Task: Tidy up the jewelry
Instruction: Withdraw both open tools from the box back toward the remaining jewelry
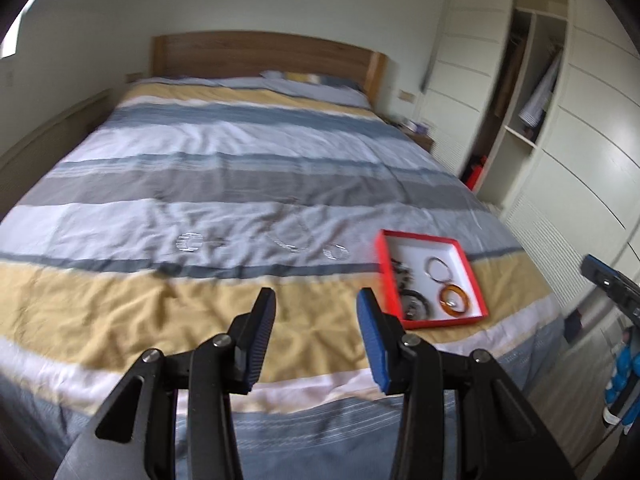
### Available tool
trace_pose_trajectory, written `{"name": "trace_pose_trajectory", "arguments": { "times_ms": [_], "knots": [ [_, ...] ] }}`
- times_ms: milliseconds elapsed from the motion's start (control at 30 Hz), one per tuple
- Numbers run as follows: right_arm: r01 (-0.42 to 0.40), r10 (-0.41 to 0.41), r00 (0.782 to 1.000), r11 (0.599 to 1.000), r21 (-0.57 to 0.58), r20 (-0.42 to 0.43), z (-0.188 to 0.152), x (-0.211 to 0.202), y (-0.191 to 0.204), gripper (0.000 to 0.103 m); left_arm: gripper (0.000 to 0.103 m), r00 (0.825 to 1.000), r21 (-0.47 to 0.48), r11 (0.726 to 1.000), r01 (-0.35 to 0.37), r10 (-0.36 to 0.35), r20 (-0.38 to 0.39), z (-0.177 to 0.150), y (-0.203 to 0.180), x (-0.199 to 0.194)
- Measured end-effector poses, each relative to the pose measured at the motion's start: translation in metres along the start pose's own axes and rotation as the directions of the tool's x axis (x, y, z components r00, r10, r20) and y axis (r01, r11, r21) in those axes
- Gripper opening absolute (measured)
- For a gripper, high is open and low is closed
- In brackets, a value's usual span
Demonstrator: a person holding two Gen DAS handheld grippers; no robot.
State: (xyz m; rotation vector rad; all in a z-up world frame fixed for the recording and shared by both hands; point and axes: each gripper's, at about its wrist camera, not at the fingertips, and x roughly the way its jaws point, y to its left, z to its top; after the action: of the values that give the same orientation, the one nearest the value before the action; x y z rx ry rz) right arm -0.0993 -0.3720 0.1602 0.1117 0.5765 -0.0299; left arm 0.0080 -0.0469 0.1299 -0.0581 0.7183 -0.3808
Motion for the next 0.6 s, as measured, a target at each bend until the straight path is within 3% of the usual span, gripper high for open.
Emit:
{"name": "trace_pose_trajectory", "arguments": {
  "times_ms": [267,600],
  "knots": [
    [-0.053,0.057,0.997,0.996,-0.078,0.057,-0.001,-0.036,0.048,0.045,0.040,0.992,-0.105,0.990,-0.091,0.100,0.083,-0.020,0.058,-0.064],
    [-0.102,0.113,0.988,0.989,-0.107,0.100,-0.003,-0.057,0.082,0.054,0.040,0.981,-0.170,0.980,-0.104,0.129,0.143,-0.042,0.087,-0.104]
  ]
}}
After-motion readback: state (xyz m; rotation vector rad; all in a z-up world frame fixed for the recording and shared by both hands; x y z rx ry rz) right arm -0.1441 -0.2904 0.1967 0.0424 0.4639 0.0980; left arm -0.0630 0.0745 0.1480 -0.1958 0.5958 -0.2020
